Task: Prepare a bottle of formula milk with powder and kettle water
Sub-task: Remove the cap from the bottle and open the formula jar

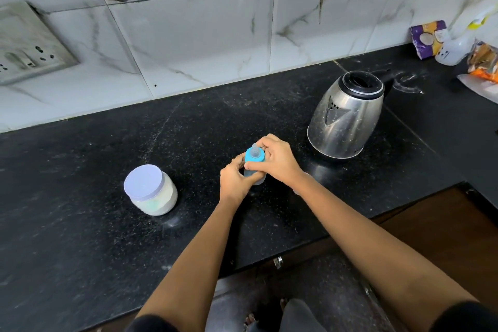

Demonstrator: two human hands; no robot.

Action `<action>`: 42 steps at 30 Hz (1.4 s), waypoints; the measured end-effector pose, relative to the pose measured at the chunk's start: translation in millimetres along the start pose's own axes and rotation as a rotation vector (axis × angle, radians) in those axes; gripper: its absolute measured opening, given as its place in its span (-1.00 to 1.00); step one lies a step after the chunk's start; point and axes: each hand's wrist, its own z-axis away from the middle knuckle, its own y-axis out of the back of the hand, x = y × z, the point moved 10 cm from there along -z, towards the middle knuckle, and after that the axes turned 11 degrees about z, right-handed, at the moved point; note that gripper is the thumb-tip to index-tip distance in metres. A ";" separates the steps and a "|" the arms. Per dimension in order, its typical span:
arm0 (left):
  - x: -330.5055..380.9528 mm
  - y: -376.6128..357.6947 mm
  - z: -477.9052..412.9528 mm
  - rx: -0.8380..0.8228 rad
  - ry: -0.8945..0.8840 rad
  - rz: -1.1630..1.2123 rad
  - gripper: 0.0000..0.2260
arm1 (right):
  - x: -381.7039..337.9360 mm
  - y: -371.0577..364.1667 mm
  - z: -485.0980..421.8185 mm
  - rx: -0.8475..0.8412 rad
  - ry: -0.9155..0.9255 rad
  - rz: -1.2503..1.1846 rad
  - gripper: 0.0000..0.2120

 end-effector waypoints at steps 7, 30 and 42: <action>-4.4 -0.2 -6.8 -0.033 -0.031 -0.026 -0.54 | -10.8 0.2 -19.1 -0.431 0.171 0.102 -0.47; -7.7 -1.2 0.9 -0.032 0.050 0.017 -0.50 | -6.2 -2.3 -5.5 -0.401 0.097 -0.084 -0.49; -4.0 -5.3 10.1 -0.025 0.041 -0.023 -0.42 | 9.5 90.8 24.1 -0.060 -0.079 -0.252 -0.51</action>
